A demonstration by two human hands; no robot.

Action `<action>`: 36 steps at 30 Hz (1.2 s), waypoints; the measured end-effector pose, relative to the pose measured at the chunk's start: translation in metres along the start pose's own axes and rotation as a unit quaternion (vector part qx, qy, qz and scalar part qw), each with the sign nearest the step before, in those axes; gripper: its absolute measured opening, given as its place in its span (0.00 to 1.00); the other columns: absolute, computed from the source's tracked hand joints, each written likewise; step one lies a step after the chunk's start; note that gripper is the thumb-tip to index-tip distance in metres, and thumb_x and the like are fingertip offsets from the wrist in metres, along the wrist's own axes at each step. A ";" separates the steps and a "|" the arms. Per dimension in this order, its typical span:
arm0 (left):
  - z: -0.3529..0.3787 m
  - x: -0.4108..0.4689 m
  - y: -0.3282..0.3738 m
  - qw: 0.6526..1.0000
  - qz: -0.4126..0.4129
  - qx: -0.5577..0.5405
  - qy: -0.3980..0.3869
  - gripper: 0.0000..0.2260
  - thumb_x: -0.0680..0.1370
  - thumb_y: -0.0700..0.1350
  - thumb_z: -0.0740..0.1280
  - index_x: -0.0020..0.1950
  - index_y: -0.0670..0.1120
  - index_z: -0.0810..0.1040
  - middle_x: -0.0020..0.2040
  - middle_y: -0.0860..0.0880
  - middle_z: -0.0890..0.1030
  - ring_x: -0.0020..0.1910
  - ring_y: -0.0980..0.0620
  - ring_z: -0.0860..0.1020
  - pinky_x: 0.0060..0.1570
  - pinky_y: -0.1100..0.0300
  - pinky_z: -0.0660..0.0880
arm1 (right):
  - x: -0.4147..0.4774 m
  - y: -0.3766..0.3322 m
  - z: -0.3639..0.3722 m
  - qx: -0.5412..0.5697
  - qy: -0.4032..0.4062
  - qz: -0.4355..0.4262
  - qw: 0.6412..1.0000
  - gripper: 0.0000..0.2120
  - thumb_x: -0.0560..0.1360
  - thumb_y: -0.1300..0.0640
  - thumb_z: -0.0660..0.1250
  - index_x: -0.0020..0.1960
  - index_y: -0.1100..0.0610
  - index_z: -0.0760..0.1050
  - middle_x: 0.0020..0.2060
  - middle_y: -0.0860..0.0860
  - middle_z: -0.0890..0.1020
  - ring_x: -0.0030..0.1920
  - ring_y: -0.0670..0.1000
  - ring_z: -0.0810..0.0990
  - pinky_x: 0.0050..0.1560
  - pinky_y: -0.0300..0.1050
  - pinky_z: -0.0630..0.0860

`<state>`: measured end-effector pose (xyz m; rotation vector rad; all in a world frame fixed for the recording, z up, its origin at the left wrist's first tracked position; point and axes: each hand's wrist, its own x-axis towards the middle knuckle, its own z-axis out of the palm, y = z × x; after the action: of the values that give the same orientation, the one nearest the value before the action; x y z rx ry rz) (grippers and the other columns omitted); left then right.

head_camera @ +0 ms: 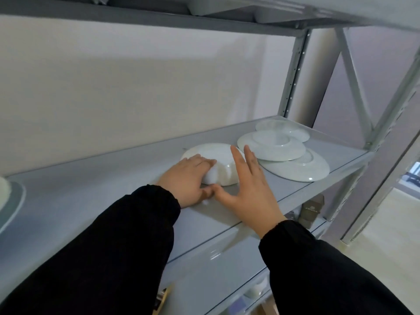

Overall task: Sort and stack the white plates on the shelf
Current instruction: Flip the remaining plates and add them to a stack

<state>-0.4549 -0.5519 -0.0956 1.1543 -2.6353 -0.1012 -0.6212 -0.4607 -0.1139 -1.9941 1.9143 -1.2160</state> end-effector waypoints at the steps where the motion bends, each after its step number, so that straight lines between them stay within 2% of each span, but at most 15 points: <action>1: -0.002 -0.001 0.002 1.000 -0.009 0.002 0.005 0.37 0.69 0.67 0.56 0.76 0.54 0.61 0.70 0.53 0.67 0.71 0.50 0.64 0.69 0.57 0.61 | 0.000 0.000 0.000 0.001 0.001 0.004 1.000 0.45 0.71 0.36 0.67 0.81 0.41 0.48 0.81 0.48 0.46 0.80 0.47 0.43 0.79 0.53 0.52; 3: -0.007 -0.003 0.004 1.000 -0.023 0.005 0.013 0.38 0.65 0.70 0.55 0.73 0.56 0.64 0.62 0.53 0.69 0.64 0.51 0.67 0.63 0.56 0.66 | 0.000 -0.001 -0.003 0.000 -0.006 0.012 1.000 0.45 0.71 0.37 0.68 0.80 0.40 0.48 0.81 0.47 0.47 0.80 0.46 0.44 0.78 0.52 0.53; 7: -0.013 -0.010 0.005 0.999 -0.038 0.006 0.015 0.33 0.67 0.68 0.65 0.69 0.57 0.68 0.58 0.53 0.66 0.62 0.53 0.65 0.57 0.58 0.67 | 0.000 -0.006 -0.006 -0.023 -0.036 0.016 0.999 0.45 0.71 0.35 0.67 0.81 0.42 0.49 0.81 0.49 0.49 0.80 0.47 0.45 0.79 0.53 0.51; 9: -0.014 -0.014 0.006 0.999 -0.039 -0.001 0.005 0.33 0.68 0.68 0.65 0.68 0.55 0.69 0.60 0.53 0.66 0.63 0.53 0.66 0.57 0.59 0.66 | 0.001 -0.008 -0.006 -0.022 -0.041 0.024 0.999 0.45 0.69 0.33 0.64 0.81 0.42 0.50 0.81 0.49 0.50 0.80 0.46 0.45 0.79 0.53 0.51; 12: -0.014 -0.026 0.012 1.000 -0.020 0.016 -0.013 0.35 0.68 0.70 0.62 0.69 0.51 0.68 0.71 0.51 0.67 0.70 0.51 0.64 0.65 0.57 0.63 | 0.000 -0.010 -0.007 -0.031 -0.054 0.019 0.998 0.45 0.67 0.32 0.61 0.81 0.41 0.50 0.81 0.48 0.51 0.80 0.47 0.46 0.79 0.53 0.49; 15: -0.017 -0.049 0.023 0.999 -0.028 0.036 -0.022 0.38 0.67 0.74 0.57 0.68 0.50 0.67 0.70 0.50 0.69 0.69 0.48 0.66 0.64 0.53 0.66 | -0.002 -0.013 -0.009 -0.039 -0.073 0.009 0.997 0.44 0.68 0.32 0.61 0.80 0.39 0.49 0.81 0.48 0.50 0.80 0.47 0.46 0.79 0.53 0.49; 20: -0.022 -0.096 0.039 0.993 -0.058 0.099 -0.036 0.43 0.67 0.77 0.51 0.72 0.49 0.61 0.76 0.46 0.61 0.74 0.42 0.58 0.68 0.47 0.62 | -0.005 -0.014 -0.014 -0.040 -0.098 -0.019 0.994 0.39 0.75 0.37 0.64 0.80 0.39 0.50 0.81 0.48 0.49 0.80 0.46 0.46 0.79 0.53 0.48; 22: -0.022 -0.115 0.048 0.987 -0.074 0.135 -0.036 0.43 0.68 0.75 0.53 0.73 0.49 0.58 0.77 0.45 0.58 0.75 0.40 0.56 0.69 0.45 0.60 | -0.007 -0.014 -0.016 -0.031 -0.108 -0.028 0.993 0.37 0.77 0.38 0.64 0.80 0.39 0.49 0.81 0.47 0.48 0.79 0.44 0.45 0.79 0.53 0.47; 24: -0.022 -0.131 0.055 0.982 -0.087 0.168 -0.028 0.40 0.70 0.72 0.56 0.73 0.48 0.57 0.77 0.45 0.57 0.75 0.39 0.55 0.69 0.45 0.59 | -0.007 -0.013 -0.017 -0.028 -0.122 -0.036 0.991 0.38 0.75 0.33 0.60 0.80 0.39 0.49 0.81 0.46 0.47 0.80 0.44 0.45 0.79 0.53 0.48; 28: -0.021 -0.149 0.070 0.975 -0.101 0.196 -0.008 0.32 0.74 0.66 0.59 0.70 0.47 0.62 0.75 0.44 0.62 0.73 0.39 0.61 0.66 0.44 0.65 | -0.004 -0.011 -0.018 -0.016 -0.147 -0.050 0.988 0.41 0.70 0.29 0.55 0.80 0.39 0.50 0.81 0.46 0.47 0.80 0.46 0.45 0.79 0.55 0.48; 30: -0.020 -0.152 0.075 0.976 -0.096 0.194 -0.019 0.29 0.71 0.61 0.66 0.64 0.44 0.71 0.68 0.41 0.72 0.66 0.35 0.71 0.57 0.43 0.73 | -0.004 -0.010 -0.018 -0.011 -0.155 -0.056 0.986 0.42 0.69 0.28 0.55 0.80 0.39 0.50 0.81 0.46 0.47 0.80 0.45 0.45 0.79 0.55 0.48; 32: -0.015 -0.154 0.073 0.974 -0.079 0.210 -0.017 0.27 0.65 0.58 0.72 0.57 0.43 0.75 0.60 0.40 0.78 0.58 0.33 0.77 0.49 0.43 0.77 | -0.004 -0.010 -0.019 -0.003 -0.161 -0.059 0.985 0.43 0.68 0.28 0.54 0.80 0.39 0.50 0.81 0.45 0.47 0.79 0.43 0.45 0.79 0.54 0.48; 34: -0.014 -0.155 0.070 0.973 -0.070 0.219 -0.017 0.28 0.64 0.57 0.72 0.57 0.43 0.74 0.60 0.39 0.78 0.57 0.33 0.78 0.46 0.42 0.78 | -0.005 -0.009 -0.020 0.002 -0.164 -0.068 0.984 0.42 0.68 0.28 0.54 0.80 0.39 0.50 0.81 0.45 0.47 0.79 0.43 0.45 0.79 0.54 0.48; 36: -0.021 -0.155 0.068 0.972 -0.052 0.231 0.001 0.26 0.65 0.58 0.68 0.57 0.44 0.75 0.60 0.40 0.79 0.55 0.36 0.79 0.42 0.45 0.80 | -0.004 -0.007 -0.022 0.017 -0.168 -0.072 0.983 0.41 0.70 0.29 0.54 0.80 0.38 0.50 0.81 0.45 0.48 0.79 0.44 0.45 0.79 0.54 0.48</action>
<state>-0.3968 -0.3914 -0.0966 1.4260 -2.6702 0.5211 -0.6288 -0.4462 -0.0974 -2.1857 1.6028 -0.8619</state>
